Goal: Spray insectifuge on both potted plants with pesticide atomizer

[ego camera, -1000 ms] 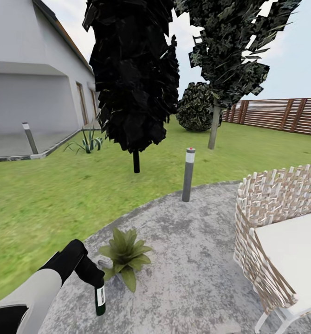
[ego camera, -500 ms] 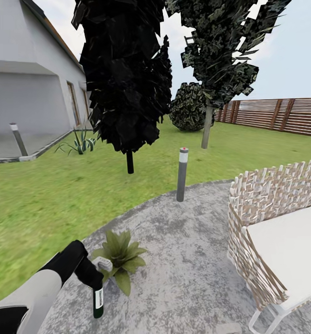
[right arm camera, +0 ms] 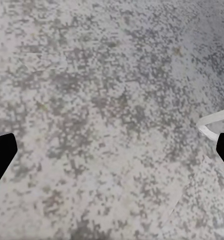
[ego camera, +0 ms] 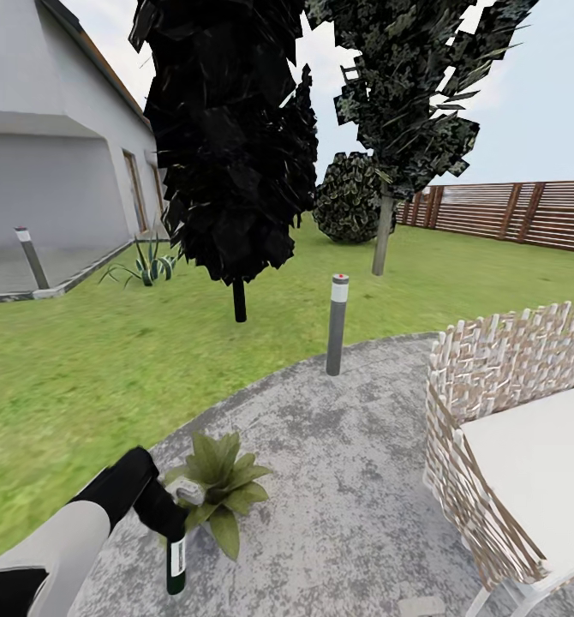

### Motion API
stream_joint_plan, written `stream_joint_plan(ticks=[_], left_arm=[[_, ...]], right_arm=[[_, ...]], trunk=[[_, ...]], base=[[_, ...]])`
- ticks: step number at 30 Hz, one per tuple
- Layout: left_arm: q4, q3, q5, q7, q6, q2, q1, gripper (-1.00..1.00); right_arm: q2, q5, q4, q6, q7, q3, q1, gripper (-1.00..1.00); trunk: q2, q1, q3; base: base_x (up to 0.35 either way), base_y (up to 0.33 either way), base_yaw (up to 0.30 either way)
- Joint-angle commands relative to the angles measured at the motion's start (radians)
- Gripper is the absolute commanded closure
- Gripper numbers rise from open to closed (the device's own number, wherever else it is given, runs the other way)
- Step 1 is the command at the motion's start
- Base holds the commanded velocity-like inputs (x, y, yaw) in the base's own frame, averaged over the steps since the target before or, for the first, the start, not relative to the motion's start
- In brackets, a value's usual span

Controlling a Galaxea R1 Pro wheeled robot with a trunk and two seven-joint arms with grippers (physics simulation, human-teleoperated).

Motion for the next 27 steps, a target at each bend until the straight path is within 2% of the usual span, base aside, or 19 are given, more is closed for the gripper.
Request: stream_joint_plan(ticks=[1, 5, 7, 11, 15, 17, 21, 24, 27], left_arm=[[-0.001, 0.004, -0.006, -0.007, 0.006, 0.002, 0.007, 1.0], [-0.009, 0.006, -0.027, -0.007, 0.003, 0.008, 0.057, 1.0], [-0.012, 0.004, -0.032, -0.008, 0.003, 0.006, 0.062, 1.0], [-0.016, 0.006, -0.034, -0.008, 0.007, -0.009, 0.063, 1.0], [-0.017, 0.007, -0.036, -0.008, 0.008, -0.039, 0.055, 1.0], [-0.017, 0.007, -0.036, -0.008, 0.008, -0.041, 0.054, 1.0], [-0.017, 0.006, -0.037, -0.008, 0.007, -0.025, 0.058, 1.0], [-0.016, 0.005, -0.038, -0.008, 0.006, 0.002, 0.065, 1.0], [-0.016, 0.005, -0.039, -0.008, 0.005, 0.013, 0.067, 1.0]], right_arm=[[0.0, -0.002, 0.001, -0.002, -0.005, 0.007, -0.001, -1.0], [0.0, -0.002, 0.001, -0.002, -0.005, 0.007, -0.001, -1.0], [0.0, -0.002, 0.001, -0.002, -0.005, 0.007, -0.001, -1.0], [0.0, -0.002, 0.001, -0.002, -0.005, 0.007, -0.001, -1.0], [0.0, -0.002, 0.001, -0.002, -0.005, 0.007, -0.001, -1.0], [0.0, -0.002, 0.001, -0.002, -0.005, 0.007, -0.001, -1.0], [0.0, -0.002, 0.001, -0.002, -0.005, 0.007, -0.001, -1.0], [0.0, -0.002, 0.001, -0.002, -0.005, 0.007, -0.001, -1.0], [0.0, -0.002, 0.001, -0.002, -0.005, 0.007, -0.001, -1.0]], trunk=[[0.0, 0.0, -0.001], [0.0, 0.0, -0.001], [0.0, 0.0, -0.001], [0.0, 0.0, -0.001], [0.0, 0.0, -0.001], [0.0, 0.0, -0.001], [0.0, 0.0, -0.001], [0.0, 0.0, -0.001], [0.0, 0.0, -0.001]], base=[[0.0, 0.0, 0.0], [0.0, 0.0, 0.0], [0.0, 0.0, 0.0], [0.0, 0.0, 0.0], [0.0, 0.0, 0.0], [0.0, 0.0, 0.0], [0.0, 0.0, 0.0], [0.0, 0.0, 0.0], [0.0, 0.0, 0.0]])
